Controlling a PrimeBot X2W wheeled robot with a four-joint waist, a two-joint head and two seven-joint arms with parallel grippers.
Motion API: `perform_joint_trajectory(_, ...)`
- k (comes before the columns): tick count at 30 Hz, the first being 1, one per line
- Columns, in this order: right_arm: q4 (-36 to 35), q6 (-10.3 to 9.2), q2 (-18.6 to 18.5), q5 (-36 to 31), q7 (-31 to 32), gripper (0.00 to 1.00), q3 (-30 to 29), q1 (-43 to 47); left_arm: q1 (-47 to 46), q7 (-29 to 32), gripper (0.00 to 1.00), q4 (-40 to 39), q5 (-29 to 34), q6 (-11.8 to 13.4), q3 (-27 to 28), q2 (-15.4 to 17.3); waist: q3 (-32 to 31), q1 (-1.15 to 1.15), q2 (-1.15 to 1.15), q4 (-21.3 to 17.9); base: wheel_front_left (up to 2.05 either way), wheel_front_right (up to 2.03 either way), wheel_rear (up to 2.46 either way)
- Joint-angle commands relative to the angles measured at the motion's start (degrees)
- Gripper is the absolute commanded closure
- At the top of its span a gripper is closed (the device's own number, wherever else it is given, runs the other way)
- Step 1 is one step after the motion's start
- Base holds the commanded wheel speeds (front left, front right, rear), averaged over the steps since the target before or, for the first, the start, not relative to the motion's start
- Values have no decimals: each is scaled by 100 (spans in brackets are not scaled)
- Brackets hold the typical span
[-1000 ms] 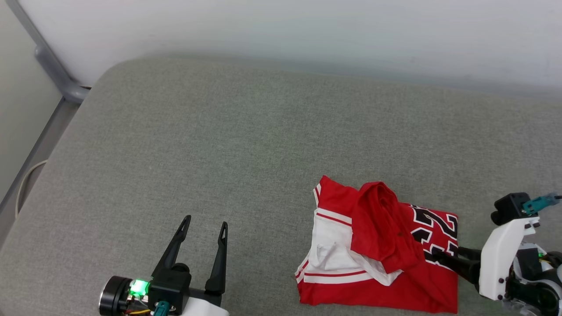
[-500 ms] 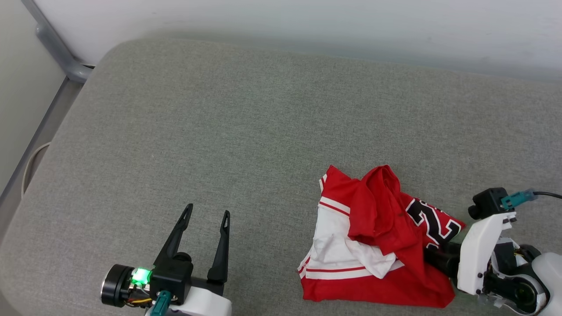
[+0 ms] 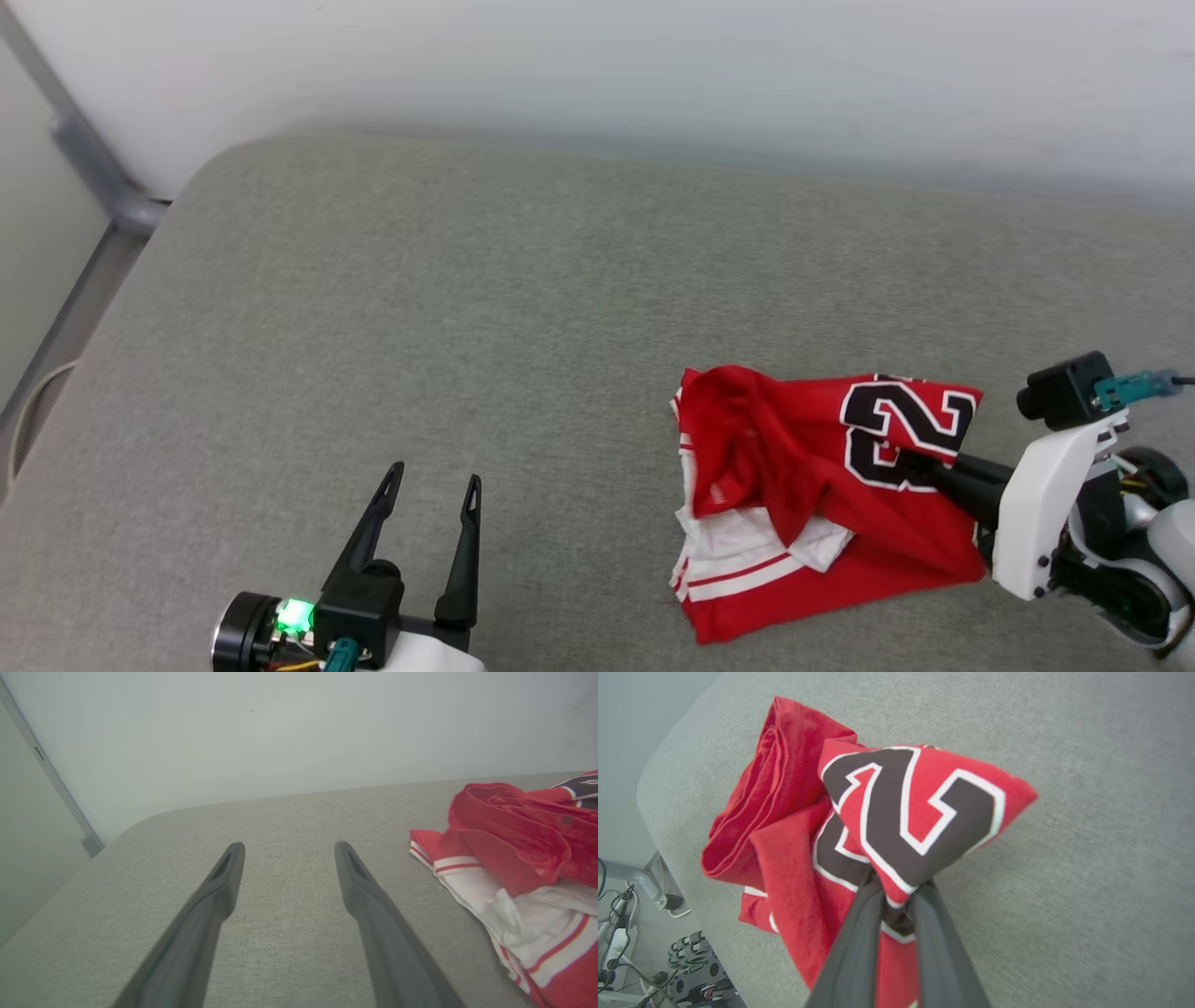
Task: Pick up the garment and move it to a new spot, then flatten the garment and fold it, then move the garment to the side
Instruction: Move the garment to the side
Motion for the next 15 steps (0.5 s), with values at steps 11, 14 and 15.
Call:
perform_joint_trajectory(11, -675, -7, -960, -481, -93, 100, 516, -495, 188, -12, 0, -113, -3, 33, 27, -103, -227, 0, 0, -1004, 0, 0, 0)
perform_joint_trajectory(14, -599, -7, -1109, -530, -92, 100, 437, -593, 97, -12, 0, -198, 18, 23, 42, -104, -64, 0, 0, -1234, 0, 0, 0)
perform_joint_trajectory(15, -552, -7, -1133, -548, -79, 100, 400, -625, 53, -12, 0, -233, 24, 16, 45, -98, 5, 0, 0, -1295, 0, 0, 0)
